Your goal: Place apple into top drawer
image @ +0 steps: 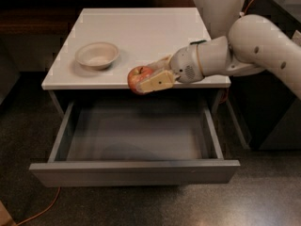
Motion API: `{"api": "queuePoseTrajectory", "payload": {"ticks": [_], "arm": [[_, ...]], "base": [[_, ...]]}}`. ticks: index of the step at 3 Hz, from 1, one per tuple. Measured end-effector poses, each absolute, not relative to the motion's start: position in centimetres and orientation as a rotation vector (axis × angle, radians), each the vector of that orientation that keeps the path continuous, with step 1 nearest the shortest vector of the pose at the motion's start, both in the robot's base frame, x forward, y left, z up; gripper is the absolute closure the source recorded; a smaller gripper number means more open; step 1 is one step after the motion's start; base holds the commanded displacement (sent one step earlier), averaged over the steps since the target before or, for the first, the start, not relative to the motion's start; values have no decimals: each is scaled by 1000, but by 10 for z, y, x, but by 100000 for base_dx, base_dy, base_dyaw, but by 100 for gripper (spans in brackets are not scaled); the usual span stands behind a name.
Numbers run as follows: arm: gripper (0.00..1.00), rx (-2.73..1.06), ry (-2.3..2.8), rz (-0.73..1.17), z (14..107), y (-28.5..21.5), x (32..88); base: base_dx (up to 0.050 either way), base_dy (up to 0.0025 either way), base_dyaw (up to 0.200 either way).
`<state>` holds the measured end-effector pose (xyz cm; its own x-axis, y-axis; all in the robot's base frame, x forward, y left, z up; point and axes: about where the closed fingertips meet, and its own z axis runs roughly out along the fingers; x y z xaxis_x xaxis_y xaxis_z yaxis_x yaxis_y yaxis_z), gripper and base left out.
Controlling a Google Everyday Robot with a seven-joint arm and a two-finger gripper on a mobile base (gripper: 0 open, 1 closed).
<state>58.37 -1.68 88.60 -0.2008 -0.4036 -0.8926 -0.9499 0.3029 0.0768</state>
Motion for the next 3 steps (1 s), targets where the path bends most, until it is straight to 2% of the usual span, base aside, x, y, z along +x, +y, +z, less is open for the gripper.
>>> {"api": "queuePoseTrajectory", "payload": {"ticks": [1,3], "arm": [[100,-1148,1818,873,844,-12,559],[100,-1116,1854,941,770,-2,543]], "base": [[0,0,0],[0,0,0]]}}
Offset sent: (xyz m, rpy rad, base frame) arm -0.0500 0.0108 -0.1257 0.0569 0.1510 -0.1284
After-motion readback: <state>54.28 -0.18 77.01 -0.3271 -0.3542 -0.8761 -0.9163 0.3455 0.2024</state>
